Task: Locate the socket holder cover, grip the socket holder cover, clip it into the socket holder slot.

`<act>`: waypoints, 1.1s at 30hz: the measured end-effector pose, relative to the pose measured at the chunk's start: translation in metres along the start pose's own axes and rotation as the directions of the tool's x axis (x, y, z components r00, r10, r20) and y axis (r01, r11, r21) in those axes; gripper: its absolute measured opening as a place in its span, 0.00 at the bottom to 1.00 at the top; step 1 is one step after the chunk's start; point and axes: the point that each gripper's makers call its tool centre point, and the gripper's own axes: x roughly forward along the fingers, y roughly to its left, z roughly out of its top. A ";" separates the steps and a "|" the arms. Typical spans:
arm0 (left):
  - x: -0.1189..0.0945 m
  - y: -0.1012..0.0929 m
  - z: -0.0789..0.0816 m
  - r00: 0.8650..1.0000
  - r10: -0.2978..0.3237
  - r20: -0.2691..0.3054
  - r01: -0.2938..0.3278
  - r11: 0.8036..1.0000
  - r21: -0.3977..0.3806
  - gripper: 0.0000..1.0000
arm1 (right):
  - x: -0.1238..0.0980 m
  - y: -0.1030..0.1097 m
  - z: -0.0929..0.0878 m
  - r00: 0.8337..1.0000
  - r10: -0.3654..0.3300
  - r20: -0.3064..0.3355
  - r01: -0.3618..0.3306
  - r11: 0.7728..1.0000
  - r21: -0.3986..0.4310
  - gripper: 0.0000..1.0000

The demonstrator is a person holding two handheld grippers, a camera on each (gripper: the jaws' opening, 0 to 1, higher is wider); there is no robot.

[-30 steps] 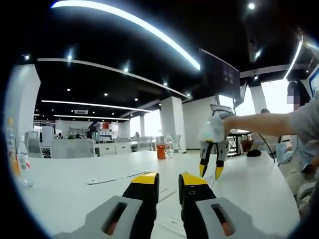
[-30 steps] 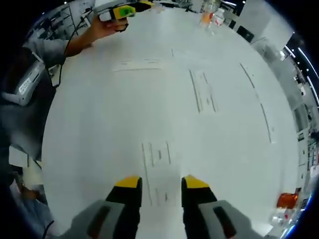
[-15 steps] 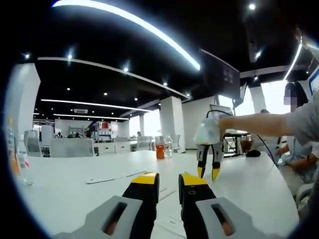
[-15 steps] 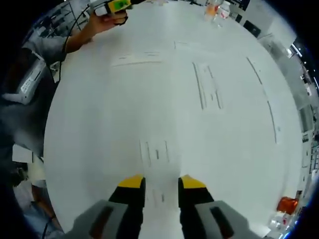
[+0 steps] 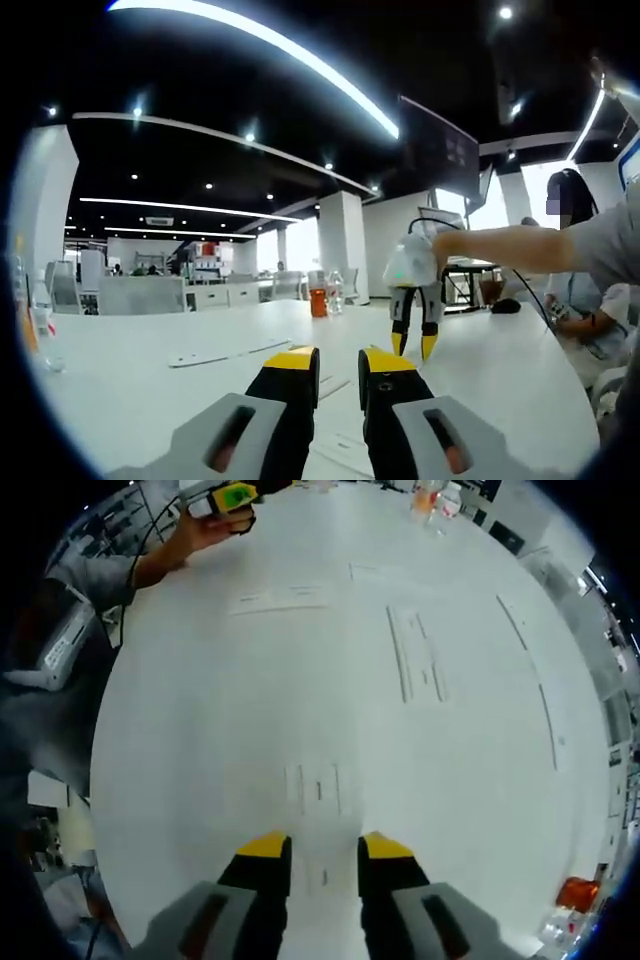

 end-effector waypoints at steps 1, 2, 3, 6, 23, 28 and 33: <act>0.000 0.000 0.000 1.000 -0.001 -0.001 0.001 1.000 0.001 0.17 | 0.000 0.000 0.000 1.000 0.002 -0.001 -0.002 1.000 -0.001 0.28; 0.000 -0.001 0.000 1.000 -0.002 -0.001 0.002 1.000 0.001 0.17 | 0.001 0.000 0.000 1.000 0.003 -0.002 -0.003 1.000 -0.001 0.28; 0.000 0.000 0.000 1.000 -0.002 -0.001 0.002 1.000 0.001 0.17 | 0.001 0.001 0.000 1.000 0.005 -0.004 -0.005 1.000 -0.001 0.28; 0.000 0.000 0.000 1.000 -0.001 0.000 0.001 1.000 0.003 0.17 | 0.001 0.001 0.000 1.000 0.007 -0.010 -0.007 1.000 0.000 0.28; 0.001 -0.002 0.000 1.000 -0.011 -0.006 0.012 1.000 0.004 0.17 | 0.006 0.003 0.002 0.999 0.031 -0.037 -0.031 1.000 0.001 0.29; 0.001 -0.003 0.000 1.000 -0.014 -0.006 0.014 1.000 0.004 0.17 | 0.006 0.001 0.003 0.999 0.031 -0.039 -0.031 0.999 0.010 0.27; 0.001 -0.003 -0.001 1.000 -0.016 -0.009 0.016 1.000 0.002 0.17 | 0.003 -0.003 0.003 0.999 0.021 -0.041 -0.020 1.000 0.021 0.26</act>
